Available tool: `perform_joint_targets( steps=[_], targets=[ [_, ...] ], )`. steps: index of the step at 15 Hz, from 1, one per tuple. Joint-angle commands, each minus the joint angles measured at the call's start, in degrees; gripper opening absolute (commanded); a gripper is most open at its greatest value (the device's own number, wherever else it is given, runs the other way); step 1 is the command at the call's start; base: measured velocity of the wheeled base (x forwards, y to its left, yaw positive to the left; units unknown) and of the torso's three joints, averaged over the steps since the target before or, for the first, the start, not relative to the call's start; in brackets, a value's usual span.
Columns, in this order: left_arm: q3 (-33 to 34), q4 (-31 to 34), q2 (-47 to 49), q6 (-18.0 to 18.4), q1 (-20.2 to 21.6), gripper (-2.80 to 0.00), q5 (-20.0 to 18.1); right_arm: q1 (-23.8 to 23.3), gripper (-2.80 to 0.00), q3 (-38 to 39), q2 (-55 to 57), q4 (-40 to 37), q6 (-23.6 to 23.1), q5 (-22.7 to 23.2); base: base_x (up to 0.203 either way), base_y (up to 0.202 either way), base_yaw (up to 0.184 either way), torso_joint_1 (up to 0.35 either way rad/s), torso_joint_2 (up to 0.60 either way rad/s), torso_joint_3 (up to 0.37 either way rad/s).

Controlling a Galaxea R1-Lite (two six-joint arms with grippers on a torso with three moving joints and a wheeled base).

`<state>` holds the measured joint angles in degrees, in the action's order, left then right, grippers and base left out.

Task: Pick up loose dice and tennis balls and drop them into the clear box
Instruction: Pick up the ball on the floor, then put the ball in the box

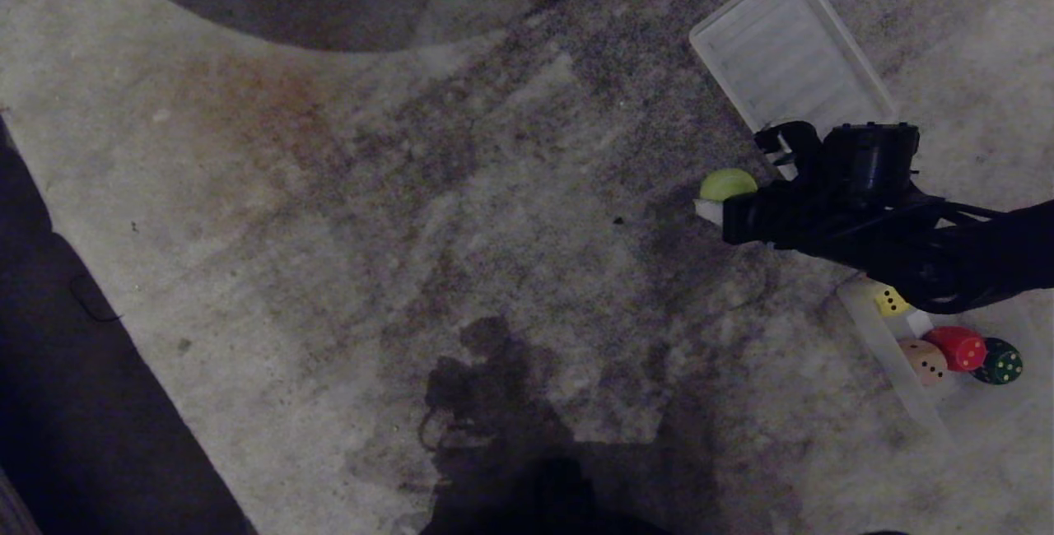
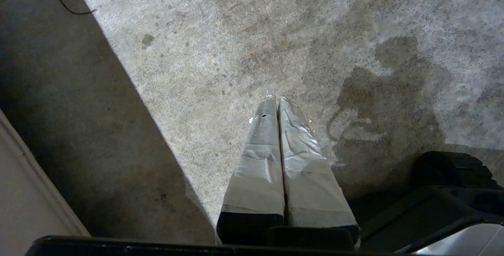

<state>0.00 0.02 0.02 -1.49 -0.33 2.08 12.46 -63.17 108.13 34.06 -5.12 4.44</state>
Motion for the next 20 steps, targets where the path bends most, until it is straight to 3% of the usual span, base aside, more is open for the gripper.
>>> perform_joint_targets(
  steps=[1,6,10,14,20],
  targets=[
    [0.1,0.0,0.1,0.0,0.0,-2.8,0.0,-0.8,-2.8,5.5,-13.3,-6.0,0.1,0.0,0.0,0.0,0.0,0.0,0.0,0.0],
    [0.1,0.0,0.1,0.0,0.0,-2.8,0.0,-4.7,-2.8,21.9,-38.8,-21.1,0.4,-0.1,0.0,0.0,0.0,0.0,0.0,0.0],
    [0.1,0.0,0.1,-0.1,0.0,-2.8,0.0,-14.9,-2.8,32.6,-48.5,-23.7,0.4,-0.3,0.0,0.0,0.0,0.0,0.0,0.0],
    [0.1,0.0,0.1,0.0,0.0,-2.8,0.0,-26.5,-2.8,34.7,-44.7,-22.9,2.1,-0.2,0.0,0.0,0.0,0.0,0.0,0.0],
    [0.1,0.0,0.1,0.0,0.0,-2.8,0.0,-35.1,-2.8,31.2,-28.2,-10.8,4.1,-0.2,0.0,0.0,0.0,0.0,0.0,0.0]
  ],
)
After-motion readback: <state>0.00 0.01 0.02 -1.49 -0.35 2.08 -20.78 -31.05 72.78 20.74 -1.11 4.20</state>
